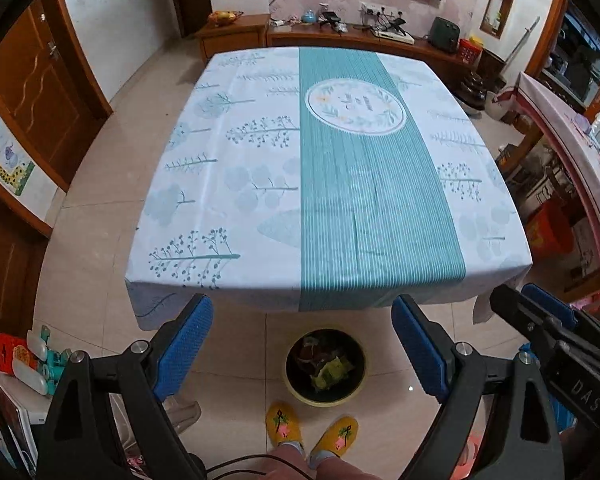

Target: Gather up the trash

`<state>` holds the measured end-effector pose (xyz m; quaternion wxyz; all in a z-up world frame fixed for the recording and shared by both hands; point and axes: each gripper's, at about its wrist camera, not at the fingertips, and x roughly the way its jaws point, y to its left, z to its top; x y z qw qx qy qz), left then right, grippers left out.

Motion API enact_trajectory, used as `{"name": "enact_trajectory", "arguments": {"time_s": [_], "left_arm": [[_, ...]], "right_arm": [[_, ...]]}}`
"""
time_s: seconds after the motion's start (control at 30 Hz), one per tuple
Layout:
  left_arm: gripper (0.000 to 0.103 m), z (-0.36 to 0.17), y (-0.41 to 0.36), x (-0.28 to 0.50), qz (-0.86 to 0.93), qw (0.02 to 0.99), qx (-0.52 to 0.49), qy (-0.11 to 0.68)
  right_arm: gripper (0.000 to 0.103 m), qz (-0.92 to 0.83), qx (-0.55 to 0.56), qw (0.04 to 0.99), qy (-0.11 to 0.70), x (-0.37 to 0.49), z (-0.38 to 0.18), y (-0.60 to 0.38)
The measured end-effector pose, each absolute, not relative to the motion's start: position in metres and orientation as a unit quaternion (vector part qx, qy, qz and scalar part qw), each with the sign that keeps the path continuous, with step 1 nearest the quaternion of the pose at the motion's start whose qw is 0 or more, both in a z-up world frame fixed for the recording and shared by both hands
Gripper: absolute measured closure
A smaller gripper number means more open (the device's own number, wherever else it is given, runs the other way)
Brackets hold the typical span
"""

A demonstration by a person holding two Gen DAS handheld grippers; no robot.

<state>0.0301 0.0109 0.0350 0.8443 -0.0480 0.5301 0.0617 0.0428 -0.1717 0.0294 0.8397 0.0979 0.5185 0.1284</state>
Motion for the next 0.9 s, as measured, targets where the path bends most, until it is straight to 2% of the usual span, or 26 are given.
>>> {"name": "enact_trajectory", "arguments": {"time_s": [0.9], "left_arm": [[0.013,0.054,0.004,0.033,0.069,0.855,-0.033,0.512]], "right_arm": [[0.048,0.141,0.079,0.851,0.500,0.049,0.049,-0.165]]}}
